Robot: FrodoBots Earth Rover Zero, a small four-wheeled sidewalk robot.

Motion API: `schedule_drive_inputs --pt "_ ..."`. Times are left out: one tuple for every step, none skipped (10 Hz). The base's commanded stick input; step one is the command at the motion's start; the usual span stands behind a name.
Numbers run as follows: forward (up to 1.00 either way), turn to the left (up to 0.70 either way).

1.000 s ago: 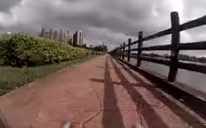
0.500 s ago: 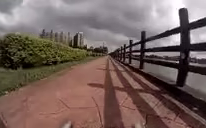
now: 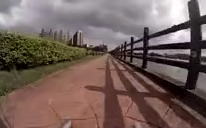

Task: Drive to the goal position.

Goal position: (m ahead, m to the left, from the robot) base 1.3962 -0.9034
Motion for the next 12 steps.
schedule_drive_inputs --pt "0.5 0.0" --pt "0.5 0.0" --pt "0.5 0.0" --pt "0.5 0.0" --pt "0.5 0.0" --pt "0.5 0.0" --pt "0.5 0.0" --pt "0.5 0.0" --pt "0.5 0.15" --pt "0.5 0.5" --pt "0.5 0.5" --pt "0.5 0.13"
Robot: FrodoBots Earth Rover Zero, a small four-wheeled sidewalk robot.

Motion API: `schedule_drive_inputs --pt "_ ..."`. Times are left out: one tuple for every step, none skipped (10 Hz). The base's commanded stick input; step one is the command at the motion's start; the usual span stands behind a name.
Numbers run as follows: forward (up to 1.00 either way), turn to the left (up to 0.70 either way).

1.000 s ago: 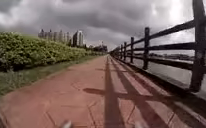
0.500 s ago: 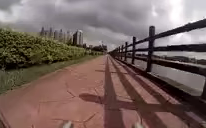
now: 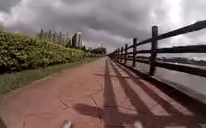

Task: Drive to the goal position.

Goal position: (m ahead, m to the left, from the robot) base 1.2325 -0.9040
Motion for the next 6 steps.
schedule_drive_inputs --pt "0.5 0.04" --pt "0.5 0.01" --pt "0.5 0.09" --pt "0.5 0.14" --pt "0.5 0.0" --pt "0.5 0.0"
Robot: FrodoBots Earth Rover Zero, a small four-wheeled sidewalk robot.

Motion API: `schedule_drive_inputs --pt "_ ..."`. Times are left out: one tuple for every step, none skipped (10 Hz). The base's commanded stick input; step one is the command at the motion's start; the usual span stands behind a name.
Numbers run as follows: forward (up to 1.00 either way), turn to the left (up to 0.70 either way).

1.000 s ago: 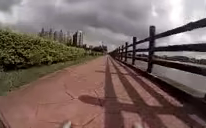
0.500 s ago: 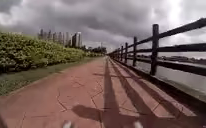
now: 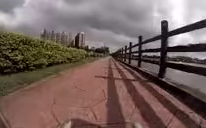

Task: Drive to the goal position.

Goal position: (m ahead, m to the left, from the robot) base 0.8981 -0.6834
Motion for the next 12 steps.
schedule_drive_inputs --pt "0.5 0.0" --pt "0.5 0.0" --pt "0.5 0.0" --pt "0.5 0.0" --pt "0.5 0.0" --pt "0.5 0.0" --pt "0.5 0.0" --pt "0.5 0.0" --pt "0.5 0.0" --pt "0.5 0.0" --pt "0.5 0.0" --pt "0.5 0.0"
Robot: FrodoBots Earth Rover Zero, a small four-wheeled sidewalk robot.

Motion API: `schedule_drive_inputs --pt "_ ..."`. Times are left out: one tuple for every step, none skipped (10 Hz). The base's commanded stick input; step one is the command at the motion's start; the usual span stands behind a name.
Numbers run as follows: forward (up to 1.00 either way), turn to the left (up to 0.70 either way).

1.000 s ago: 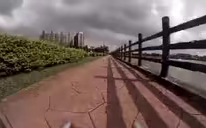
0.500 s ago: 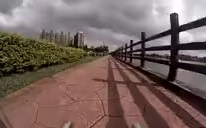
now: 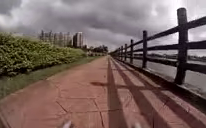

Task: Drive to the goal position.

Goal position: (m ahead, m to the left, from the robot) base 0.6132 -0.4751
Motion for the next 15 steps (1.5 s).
schedule_drive_inputs --pt "0.5 0.0" --pt "0.5 0.0" --pt "0.5 0.0" --pt "0.5 0.0" --pt "0.5 0.0" --pt "0.5 0.0" --pt "0.5 0.0" --pt "0.5 0.0" --pt "0.5 0.0" --pt "0.5 0.02" --pt "0.5 0.05" --pt "0.5 0.04" --pt "0.5 0.02" --pt "0.5 0.0" --pt "0.5 0.0"
